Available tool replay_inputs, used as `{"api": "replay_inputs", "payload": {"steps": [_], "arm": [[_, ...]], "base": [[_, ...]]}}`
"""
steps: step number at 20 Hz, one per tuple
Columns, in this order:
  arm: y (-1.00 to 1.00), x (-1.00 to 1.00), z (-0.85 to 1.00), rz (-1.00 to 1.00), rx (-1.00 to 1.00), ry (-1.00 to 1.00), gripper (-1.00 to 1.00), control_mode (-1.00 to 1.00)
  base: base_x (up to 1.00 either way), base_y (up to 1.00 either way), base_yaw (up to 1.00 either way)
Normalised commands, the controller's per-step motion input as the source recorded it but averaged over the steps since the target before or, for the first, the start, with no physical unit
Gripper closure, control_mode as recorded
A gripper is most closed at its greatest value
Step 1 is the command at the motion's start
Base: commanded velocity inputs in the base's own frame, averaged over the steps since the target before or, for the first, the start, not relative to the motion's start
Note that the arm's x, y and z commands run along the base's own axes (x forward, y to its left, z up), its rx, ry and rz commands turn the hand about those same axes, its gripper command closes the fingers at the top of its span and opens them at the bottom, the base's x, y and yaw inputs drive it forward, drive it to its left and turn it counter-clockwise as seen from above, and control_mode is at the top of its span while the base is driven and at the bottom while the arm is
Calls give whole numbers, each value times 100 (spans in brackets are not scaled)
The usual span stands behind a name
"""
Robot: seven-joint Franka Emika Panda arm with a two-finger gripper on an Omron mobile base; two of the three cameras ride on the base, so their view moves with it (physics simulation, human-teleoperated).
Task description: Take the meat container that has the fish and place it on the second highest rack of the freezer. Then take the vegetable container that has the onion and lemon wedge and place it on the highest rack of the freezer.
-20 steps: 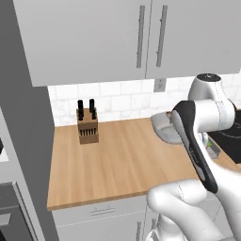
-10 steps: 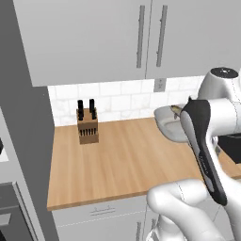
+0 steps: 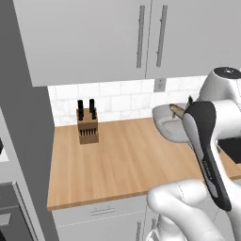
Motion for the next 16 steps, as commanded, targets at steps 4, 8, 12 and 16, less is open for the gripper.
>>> {"api": "replay_inputs", "payload": {"steps": [4,8,12,16], "arm": [[0,-40,0,0,1,-1,100,-100],[0,-34,0,0,0,0,100,-100],[0,-11,0,0,0,0,100,100],[0,0,0,0,0,0,100,100]], "base": [[0,0,0],[0,0,0],[-28,0,0],[-100,0,12]]}}
